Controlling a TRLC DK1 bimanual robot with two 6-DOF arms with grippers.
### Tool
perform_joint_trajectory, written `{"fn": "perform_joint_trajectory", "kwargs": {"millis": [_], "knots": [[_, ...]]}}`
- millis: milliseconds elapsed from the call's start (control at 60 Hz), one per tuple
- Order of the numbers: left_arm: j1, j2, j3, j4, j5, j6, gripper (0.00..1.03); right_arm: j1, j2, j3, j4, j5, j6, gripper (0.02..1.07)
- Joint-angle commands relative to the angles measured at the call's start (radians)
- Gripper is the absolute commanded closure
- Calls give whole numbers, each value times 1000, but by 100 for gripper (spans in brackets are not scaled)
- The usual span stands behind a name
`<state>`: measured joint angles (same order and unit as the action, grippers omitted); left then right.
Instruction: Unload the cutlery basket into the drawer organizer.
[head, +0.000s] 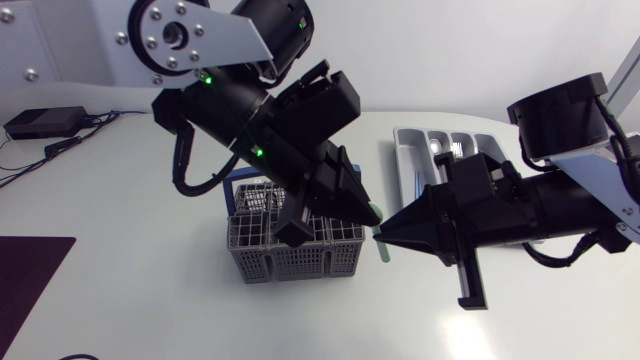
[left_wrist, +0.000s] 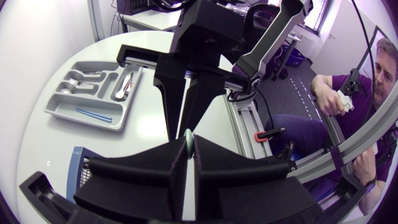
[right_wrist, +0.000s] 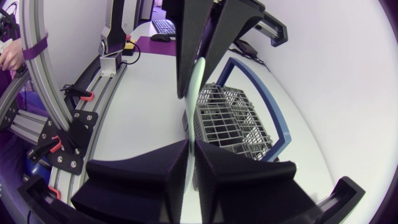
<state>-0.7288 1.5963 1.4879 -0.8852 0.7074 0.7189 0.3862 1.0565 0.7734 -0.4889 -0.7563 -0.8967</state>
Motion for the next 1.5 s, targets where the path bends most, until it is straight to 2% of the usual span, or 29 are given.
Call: {"fn": "perform_joint_trajectory", "kwargs": {"millis": [0,50,100,167,183,200,250,300,317,467,567,650,717,883,1050,1117,1200,1350,1483], "knots": [[14,21,34,-12,20,28,100,11,8,-31,12,3,27,102],[23,24,40,-11,20,25,98,11,8,-34,12,3,25,102],[29,24,43,-11,20,22,89,11,5,-39,12,3,22,102],[40,24,54,-11,24,11,63,11,0,-45,10,11,21,102],[42,24,55,-11,26,10,60,11,-1,-48,10,14,19,102],[48,24,64,-9,26,-1,47,11,-3,-49,9,17,19,102],[60,24,83,-9,26,-16,23,8,-7,-52,1,23,10,102],[77,24,107,-9,26,-38,6,-6,-10,-56,-13,29,-5,102],[83,22,114,-9,26,-44,4,-10,-12,-57,-17,31,-11,102],[144,21,166,14,20,-148,4,-106,-38,-62,-82,35,-90,102],[190,1,158,15,-31,-203,4,-230,-39,-68,-108,38,-182,102],[227,-13,141,20,-143,-249,4,-345,-26,-71,-105,51,-258,102],[266,-29,123,15,-166,-274,4,-415,-18,-75,-83,75,-309,102],[339,-102,26,9,-295,-289,4,-530,3,-117,56,167,-387,102],[390,-210,-104,14,-348,-280,4,-627,97,-154,193,229,-472,102],[411,-237,-143,14,-352,-280,4,-644,132,-181,288,264,-484,102],[439,-263,-186,14,-352,-269,4,-653,214,-223,464,342,-499,102],[470,-300,-248,17,-352,-259,4,-659,392,-224,681,437,-519,102],[491,-329,-293,19,-352,-248,4,-664,499,-194,757,494,-530,102]]}}
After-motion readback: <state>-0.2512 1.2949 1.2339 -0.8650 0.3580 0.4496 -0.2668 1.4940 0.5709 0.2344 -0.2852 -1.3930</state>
